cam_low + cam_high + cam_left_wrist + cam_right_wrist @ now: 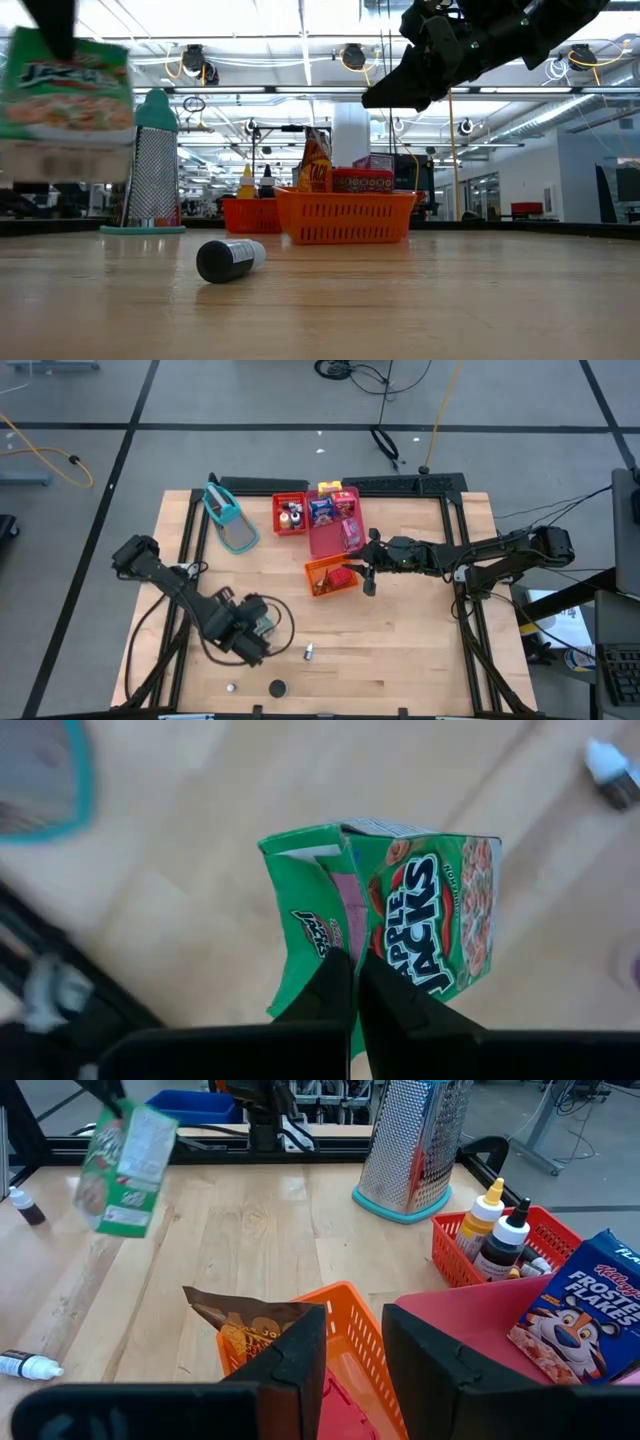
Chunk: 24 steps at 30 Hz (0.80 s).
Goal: Pick & Place Kitchen Items
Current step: Put the green cereal box into the pink bin
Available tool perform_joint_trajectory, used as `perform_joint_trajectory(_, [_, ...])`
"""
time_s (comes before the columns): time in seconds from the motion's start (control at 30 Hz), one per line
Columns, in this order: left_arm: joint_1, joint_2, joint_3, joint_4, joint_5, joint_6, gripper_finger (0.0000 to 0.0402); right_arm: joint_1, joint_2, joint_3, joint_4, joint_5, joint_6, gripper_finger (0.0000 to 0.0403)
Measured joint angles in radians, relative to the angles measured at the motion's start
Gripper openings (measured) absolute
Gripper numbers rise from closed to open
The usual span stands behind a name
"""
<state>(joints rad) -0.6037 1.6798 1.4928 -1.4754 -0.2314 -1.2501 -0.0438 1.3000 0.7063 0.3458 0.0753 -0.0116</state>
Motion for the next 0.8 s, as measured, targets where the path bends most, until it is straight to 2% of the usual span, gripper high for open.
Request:
perform_joint_trajectory(0.13, [0.052, 0.0, 0.059, -0.075, -0.067, 0.108, 0.0001, 0.0, 0.0, 0.0, 0.0, -0.001, 0.0, 0.0093])
perform_joint_trajectory(0.53, [0.293, -0.001, 0.106, -0.075, -0.232, 0.505, 0.0, 0.0, 0.0, 0.0, 0.0, -0.002, 0.011, 0.0093])
perform_joint_trajectory(0.8, [0.466, -0.001, 0.107, 0.05, -0.278, 0.773, 0.0, 0.0, 0.0, 0.0, 0.0, -0.002, 0.009, 0.0093])
